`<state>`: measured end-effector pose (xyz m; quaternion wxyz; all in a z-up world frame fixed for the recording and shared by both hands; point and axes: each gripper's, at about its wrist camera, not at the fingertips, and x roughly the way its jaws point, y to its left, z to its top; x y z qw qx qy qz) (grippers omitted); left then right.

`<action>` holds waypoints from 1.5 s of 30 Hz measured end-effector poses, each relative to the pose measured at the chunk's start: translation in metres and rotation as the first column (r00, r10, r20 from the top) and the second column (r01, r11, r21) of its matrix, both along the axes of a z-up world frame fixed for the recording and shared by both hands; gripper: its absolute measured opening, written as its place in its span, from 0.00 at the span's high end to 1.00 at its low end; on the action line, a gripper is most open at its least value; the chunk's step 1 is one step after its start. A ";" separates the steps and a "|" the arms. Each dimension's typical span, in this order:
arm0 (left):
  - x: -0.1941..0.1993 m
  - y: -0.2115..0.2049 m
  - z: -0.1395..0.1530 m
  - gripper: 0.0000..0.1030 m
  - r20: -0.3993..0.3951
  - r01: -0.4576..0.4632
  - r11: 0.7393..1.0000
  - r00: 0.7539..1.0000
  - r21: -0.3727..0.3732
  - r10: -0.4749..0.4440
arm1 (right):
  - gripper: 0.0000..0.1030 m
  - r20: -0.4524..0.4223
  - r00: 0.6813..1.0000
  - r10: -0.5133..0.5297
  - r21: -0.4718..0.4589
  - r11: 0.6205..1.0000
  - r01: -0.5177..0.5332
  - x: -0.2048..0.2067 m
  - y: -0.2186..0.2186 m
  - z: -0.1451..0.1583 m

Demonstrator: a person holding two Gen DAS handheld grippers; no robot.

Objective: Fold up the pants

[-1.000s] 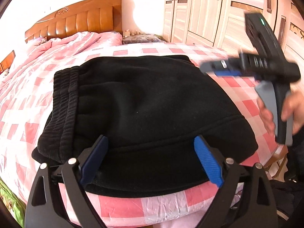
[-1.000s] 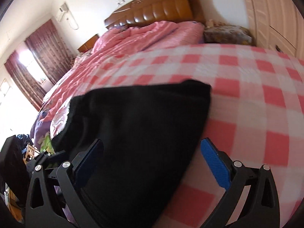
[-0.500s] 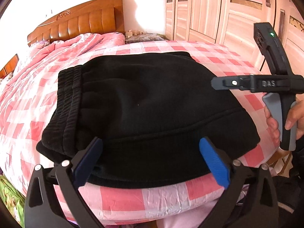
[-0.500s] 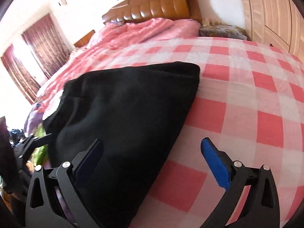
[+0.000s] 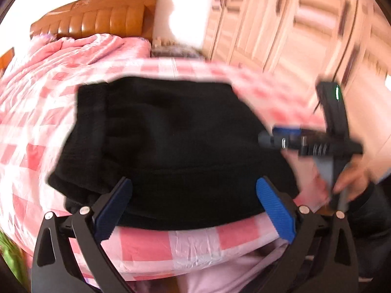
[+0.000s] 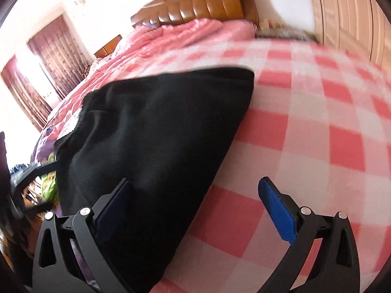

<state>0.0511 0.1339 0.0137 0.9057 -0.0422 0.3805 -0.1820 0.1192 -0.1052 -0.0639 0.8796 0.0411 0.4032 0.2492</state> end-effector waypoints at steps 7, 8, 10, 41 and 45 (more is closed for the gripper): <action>0.028 0.015 -0.007 0.01 0.014 -0.173 0.977 0.985 0.125 0.173 | 0.04 0.041 0.992 0.116 -0.084 0.990 -0.112 -0.029 0.039 -0.012; 0.030 0.006 -0.013 0.01 0.030 -0.182 0.964 0.983 0.193 0.180 | 0.04 0.036 0.993 0.114 -0.070 0.991 -0.111 -0.031 0.039 -0.017; 0.032 -0.013 -0.024 0.01 0.065 -0.195 0.922 0.981 0.333 0.184 | 0.04 0.002 0.994 0.107 -0.014 0.994 -0.107 -0.030 0.033 -0.024; 0.093 0.023 -0.046 0.01 -0.051 -0.298 0.922 0.946 0.249 0.320 | 0.04 -0.109 0.984 0.142 0.123 0.984 -0.128 0.149 0.056 0.003; 0.076 0.024 -0.033 0.01 -0.013 -0.341 0.912 0.936 0.227 0.353 | 0.04 -0.063 0.990 0.122 0.183 0.977 -0.109 0.127 0.046 0.032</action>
